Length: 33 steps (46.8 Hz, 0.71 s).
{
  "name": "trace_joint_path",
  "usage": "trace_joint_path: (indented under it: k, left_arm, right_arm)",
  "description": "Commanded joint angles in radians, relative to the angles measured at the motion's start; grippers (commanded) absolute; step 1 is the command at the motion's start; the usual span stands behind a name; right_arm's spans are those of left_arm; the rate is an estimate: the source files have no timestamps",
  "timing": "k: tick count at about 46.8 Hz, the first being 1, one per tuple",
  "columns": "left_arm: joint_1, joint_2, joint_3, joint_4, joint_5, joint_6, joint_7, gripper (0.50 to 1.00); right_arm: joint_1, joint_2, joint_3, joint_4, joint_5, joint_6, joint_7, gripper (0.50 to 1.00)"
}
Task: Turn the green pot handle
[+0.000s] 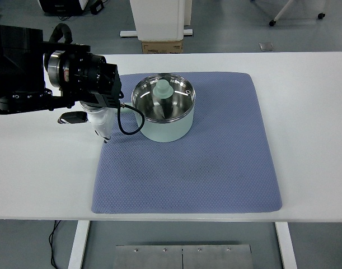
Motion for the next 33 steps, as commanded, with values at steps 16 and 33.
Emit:
trace_joint_path:
  k: [16,33]
  left_arm:
    - [0.0,-0.019,0.022,0.019,0.0,0.0,0.0,1.0]
    - [-0.008,-0.017,-0.017,-0.038,0.0,0.0,0.0,1.0]
  right_arm:
    - [0.0,0.0,0.0,0.0,0.0,0.0,0.0,1.0]
    - [0.0,0.0,0.0,0.0,0.0,0.0,0.0,1.0]
